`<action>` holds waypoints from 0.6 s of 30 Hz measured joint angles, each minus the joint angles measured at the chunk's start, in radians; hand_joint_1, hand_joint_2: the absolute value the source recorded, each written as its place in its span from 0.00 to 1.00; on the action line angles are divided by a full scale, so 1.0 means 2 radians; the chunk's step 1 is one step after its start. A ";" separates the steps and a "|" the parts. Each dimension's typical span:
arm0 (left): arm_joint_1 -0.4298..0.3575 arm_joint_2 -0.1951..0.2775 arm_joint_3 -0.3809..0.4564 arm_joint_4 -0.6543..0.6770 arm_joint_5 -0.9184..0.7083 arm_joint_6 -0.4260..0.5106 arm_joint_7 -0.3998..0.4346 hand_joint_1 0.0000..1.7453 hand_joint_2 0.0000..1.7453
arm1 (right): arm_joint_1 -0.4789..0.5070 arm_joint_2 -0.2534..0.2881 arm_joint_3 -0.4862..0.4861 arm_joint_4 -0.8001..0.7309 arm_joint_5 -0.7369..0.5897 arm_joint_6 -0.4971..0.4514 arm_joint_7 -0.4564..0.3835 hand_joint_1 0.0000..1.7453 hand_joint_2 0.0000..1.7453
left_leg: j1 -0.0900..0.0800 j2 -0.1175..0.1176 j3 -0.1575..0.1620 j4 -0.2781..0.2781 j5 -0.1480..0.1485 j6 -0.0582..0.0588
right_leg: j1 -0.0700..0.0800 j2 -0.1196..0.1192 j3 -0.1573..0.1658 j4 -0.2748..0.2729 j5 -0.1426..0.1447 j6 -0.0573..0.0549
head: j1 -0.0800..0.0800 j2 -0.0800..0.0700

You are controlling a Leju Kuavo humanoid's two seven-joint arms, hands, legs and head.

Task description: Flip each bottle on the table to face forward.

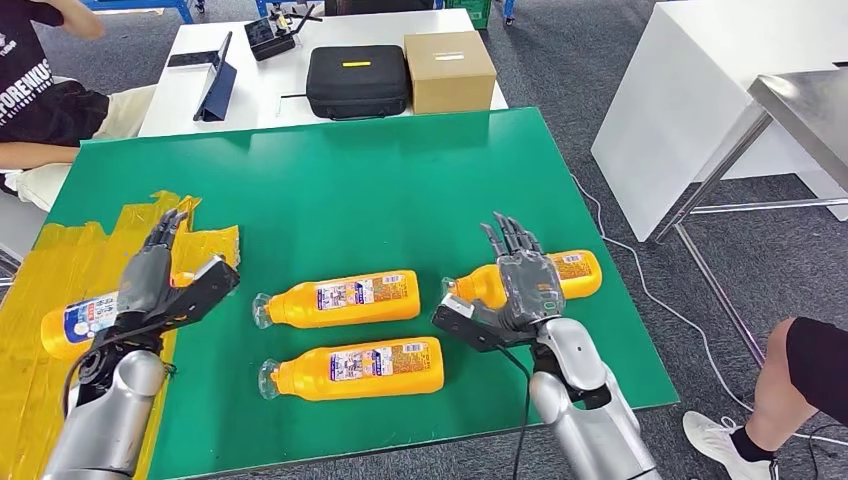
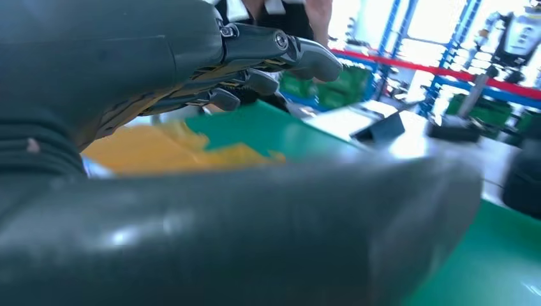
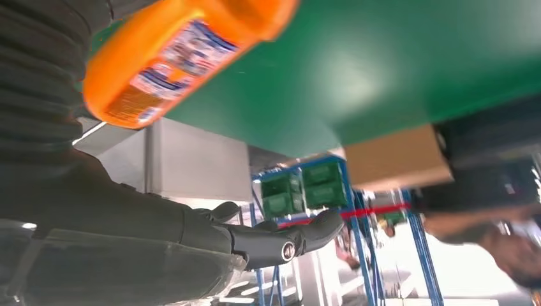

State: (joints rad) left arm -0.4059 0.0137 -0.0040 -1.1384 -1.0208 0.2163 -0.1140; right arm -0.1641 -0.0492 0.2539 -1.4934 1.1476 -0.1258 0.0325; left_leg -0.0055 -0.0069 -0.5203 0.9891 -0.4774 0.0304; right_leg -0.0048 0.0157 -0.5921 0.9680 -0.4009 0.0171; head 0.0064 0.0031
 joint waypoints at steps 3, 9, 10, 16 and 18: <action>0.001 -0.013 -0.010 0.007 0.005 0.006 -0.004 0.00 0.00 | 0.001 -0.027 -0.009 0.003 -0.021 0.041 -0.007 0.00 1.00 | 0.000 -0.001 0.000 0.000 0.000 0.000 | 0.000 0.000 0.000 0.000 0.000 0.000 | 0.000 0.000; -0.007 -0.028 -0.022 0.020 0.006 0.013 0.001 0.00 0.00 | 0.006 -0.078 -0.036 0.004 -0.038 0.070 -0.008 0.00 1.00 | -0.001 -0.001 0.000 0.000 0.000 0.000 | -0.001 0.000 0.000 0.000 0.000 0.000 | 0.000 0.000; -0.008 -0.029 -0.023 0.022 0.008 0.013 0.000 0.00 0.00 | 0.008 -0.084 -0.041 0.003 -0.039 0.073 -0.008 0.00 1.00 | -0.001 -0.001 0.000 0.000 0.000 0.000 | -0.001 0.000 0.000 0.000 0.000 0.000 | 0.000 0.000; -0.013 -0.032 -0.028 0.030 0.034 0.018 -0.021 0.00 0.00 | 0.010 -0.113 -0.070 0.008 -0.046 0.077 -0.004 0.00 1.00 | 0.000 0.000 0.000 0.000 0.000 0.000 | 0.000 0.000 0.000 0.000 0.000 0.000 | 0.000 0.000; -0.015 -0.034 -0.029 0.032 0.042 0.019 -0.026 0.00 0.00 | 0.006 -0.119 -0.081 0.015 -0.045 0.076 -0.002 0.00 1.00 | 0.000 0.000 0.000 0.000 0.000 0.000 | 0.000 0.000 0.000 0.000 0.000 0.000 | 0.000 0.000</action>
State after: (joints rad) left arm -0.4350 -0.0544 -0.0621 -1.0742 -0.9364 0.2551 -0.1666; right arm -0.1513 -0.2882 0.0924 -1.4642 1.0575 0.0261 0.0282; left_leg -0.0063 -0.0070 -0.5204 0.9892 -0.4776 0.0307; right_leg -0.0056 0.0152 -0.5922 0.9679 -0.4007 0.0174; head 0.0061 0.0031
